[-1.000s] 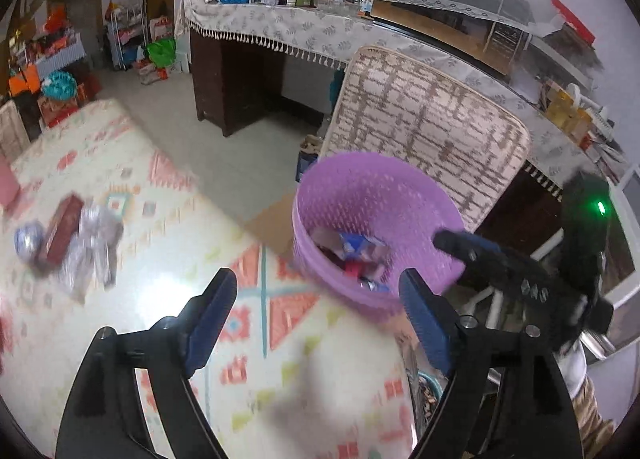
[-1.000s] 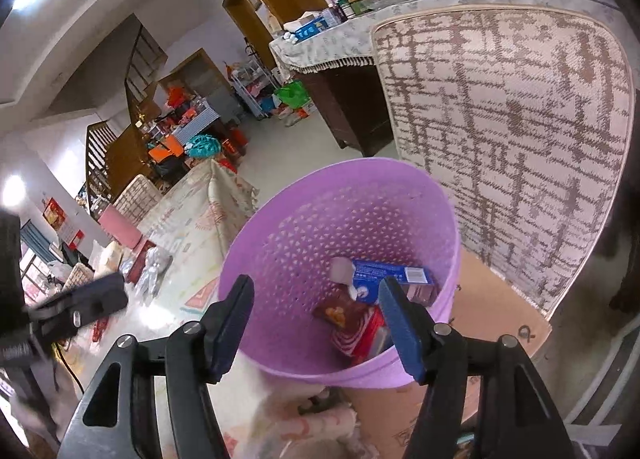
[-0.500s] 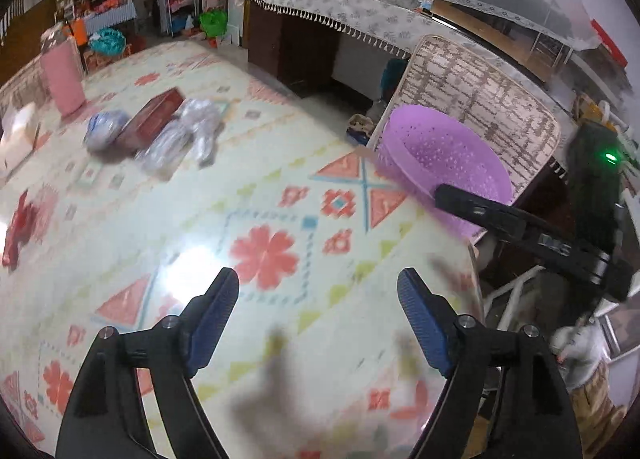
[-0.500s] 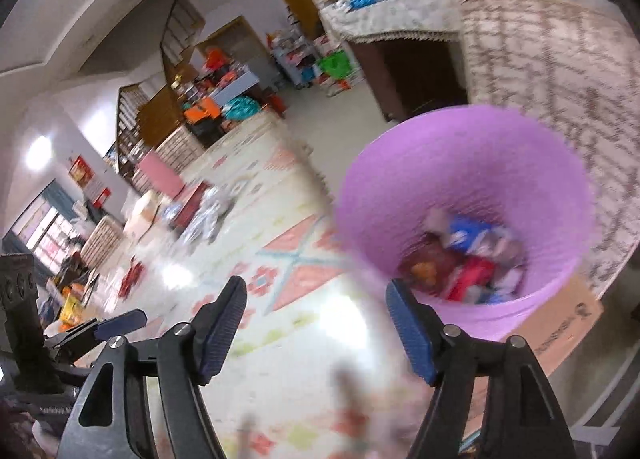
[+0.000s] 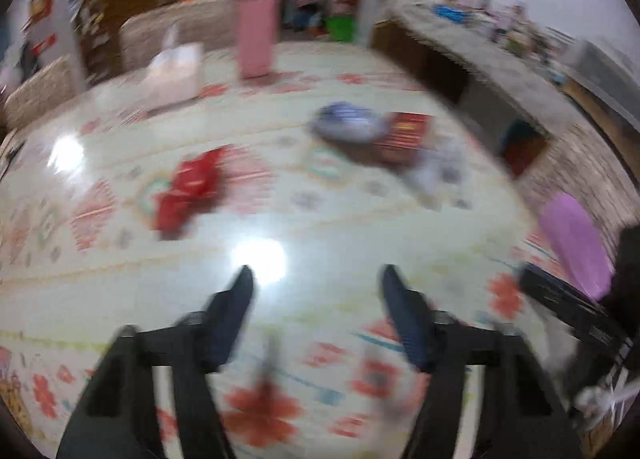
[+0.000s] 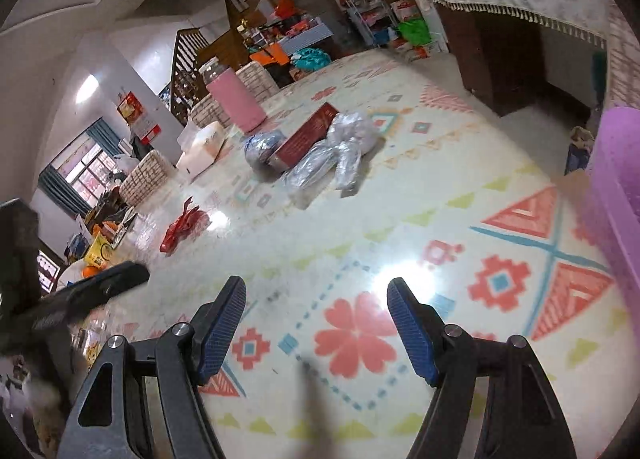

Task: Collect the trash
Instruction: 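Move both tools back toward the table, then grasp the red plastic wrapper with the left gripper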

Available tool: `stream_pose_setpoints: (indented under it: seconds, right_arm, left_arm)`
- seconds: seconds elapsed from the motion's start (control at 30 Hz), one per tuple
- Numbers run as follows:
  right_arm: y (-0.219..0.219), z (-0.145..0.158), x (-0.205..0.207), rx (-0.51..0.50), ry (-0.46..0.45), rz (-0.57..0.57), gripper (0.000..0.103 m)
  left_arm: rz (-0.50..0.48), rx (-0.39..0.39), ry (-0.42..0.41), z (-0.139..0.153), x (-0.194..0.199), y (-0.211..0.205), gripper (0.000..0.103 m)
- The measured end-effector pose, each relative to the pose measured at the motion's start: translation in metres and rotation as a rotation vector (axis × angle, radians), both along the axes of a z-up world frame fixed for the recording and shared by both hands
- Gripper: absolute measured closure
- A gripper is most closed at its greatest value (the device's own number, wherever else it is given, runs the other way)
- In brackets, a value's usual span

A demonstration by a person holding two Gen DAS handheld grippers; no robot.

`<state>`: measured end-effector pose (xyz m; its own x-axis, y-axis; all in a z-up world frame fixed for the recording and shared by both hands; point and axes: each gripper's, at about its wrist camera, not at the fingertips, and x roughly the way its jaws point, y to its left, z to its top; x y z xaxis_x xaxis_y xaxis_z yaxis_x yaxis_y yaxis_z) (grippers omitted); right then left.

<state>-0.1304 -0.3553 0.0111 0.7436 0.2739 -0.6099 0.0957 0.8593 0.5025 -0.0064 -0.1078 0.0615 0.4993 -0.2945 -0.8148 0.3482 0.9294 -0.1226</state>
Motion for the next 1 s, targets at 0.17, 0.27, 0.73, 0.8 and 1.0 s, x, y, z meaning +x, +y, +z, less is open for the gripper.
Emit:
stream_pose_setpoints:
  seconds: [0.17, 0.27, 0.73, 0.8, 1.0]
  right_arm:
    - [-0.002, -0.003, 0.0, 0.025, 0.003, 0.003, 0.024]
    - [-0.003, -0.003, 0.0, 0.024, 0.012, -0.003, 0.023]
    - [0.002, 0.0, 0.001, -0.013, 0.012, -0.009, 0.021]
    - [0.002, 0.0, 0.0, -0.015, 0.014, -0.008, 0.021]
    - [0.003, 0.001, -0.002, -0.022, 0.015, -0.008, 0.021]
  left_arm:
    - [0.142, -0.018, 0.033, -0.013, 0.062, 0.04, 0.046]
    - [0.194, -0.047, 0.021, -0.017, 0.089, 0.051, 0.035]
    - [0.187, 0.085, 0.045, -0.042, 0.115, 0.032, 0.06]
    - [0.177, 0.093, 0.035, -0.038, 0.106, 0.033, 0.068]
    - [0.163, 0.032, 0.003, -0.023, 0.062, 0.043, 0.075]
